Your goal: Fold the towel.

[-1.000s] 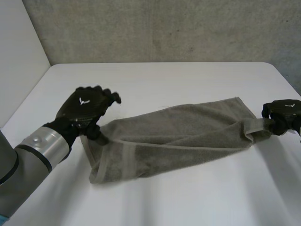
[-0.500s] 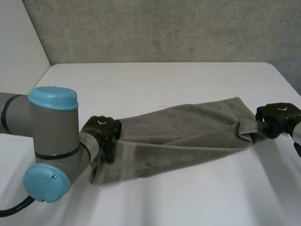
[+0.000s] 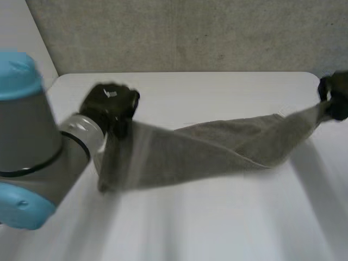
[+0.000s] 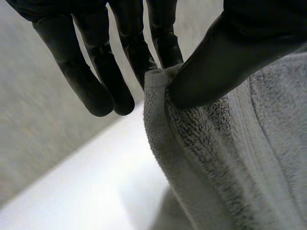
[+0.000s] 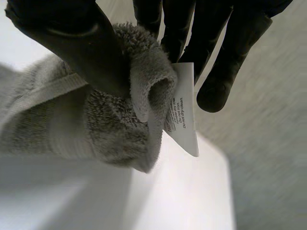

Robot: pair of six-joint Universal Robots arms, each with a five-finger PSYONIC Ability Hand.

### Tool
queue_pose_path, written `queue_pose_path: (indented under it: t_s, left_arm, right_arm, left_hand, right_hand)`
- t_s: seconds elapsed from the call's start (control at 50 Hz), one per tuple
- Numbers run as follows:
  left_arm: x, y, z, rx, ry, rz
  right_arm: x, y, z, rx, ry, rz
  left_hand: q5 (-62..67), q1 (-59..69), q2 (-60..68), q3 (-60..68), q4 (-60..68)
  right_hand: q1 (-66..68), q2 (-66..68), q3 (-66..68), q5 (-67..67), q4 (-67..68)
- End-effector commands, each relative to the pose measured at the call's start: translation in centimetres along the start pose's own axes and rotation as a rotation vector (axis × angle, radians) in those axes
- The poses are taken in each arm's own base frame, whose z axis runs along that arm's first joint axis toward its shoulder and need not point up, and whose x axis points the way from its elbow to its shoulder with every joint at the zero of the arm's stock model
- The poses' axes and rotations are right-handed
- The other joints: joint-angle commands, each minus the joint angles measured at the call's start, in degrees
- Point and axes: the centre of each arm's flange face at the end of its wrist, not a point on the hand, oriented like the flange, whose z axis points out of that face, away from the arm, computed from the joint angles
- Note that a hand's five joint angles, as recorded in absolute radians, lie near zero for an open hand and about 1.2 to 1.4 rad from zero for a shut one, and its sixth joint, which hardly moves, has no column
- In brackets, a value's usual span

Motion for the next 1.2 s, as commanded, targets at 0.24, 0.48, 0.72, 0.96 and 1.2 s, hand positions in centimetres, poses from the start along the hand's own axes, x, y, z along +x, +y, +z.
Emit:
queue_pose_path:
  t_s: [0.24, 0.48, 0.72, 0.96, 1.2]
  left_arm:
    - [-1.8, 0.0, 0.2, -0.019, -0.008, 0.040]
    - [-2.9, 0.2, 9.1, 0.021, -0.057, 0.201]
    - [-8.4, -17.6, 8.6, 0.784, -0.281, 0.033]
    - [-8.0, -5.9, 10.4, 0.393, -0.115, -0.086]
    - [-3.0, 8.9, 7.6, 0.189, 0.043, -0.066]
  right_arm:
    - [-0.7, -2.8, -1.7, -0.196, -0.185, -0.296]
    - [-5.7, -4.2, 6.9, -0.042, -0.110, -0.363]
    - [0.6, -16.5, 6.7, 0.704, 0.311, 0.035]
    - [-4.4, -8.2, 5.5, 0.324, -0.011, 0.010]
    - [-7.6, 5.9, 3.8, -0.104, -0.169, -0.098]
  left_hand:
    - [-14.29, -1.35, -5.74, -7.91, -6.67]
    - [-14.29, -1.35, -5.74, -7.91, -6.67]
    - [-14.29, -1.35, -5.74, -7.91, -6.67]
    - [-14.29, -1.35, -5.74, -7.91, -6.67]
    - [-14.29, -1.35, -5.74, -7.91, -6.67]
  right_hand:
    - [4.00, 4.81, 4.74, 3.32, 2.97]
    - [4.00, 4.81, 4.74, 3.32, 2.97]
    - [4.00, 4.81, 4.74, 3.32, 2.97]
    - [4.00, 4.81, 4.74, 3.32, 2.97]
    - [4.00, 4.81, 4.74, 3.32, 2.97]
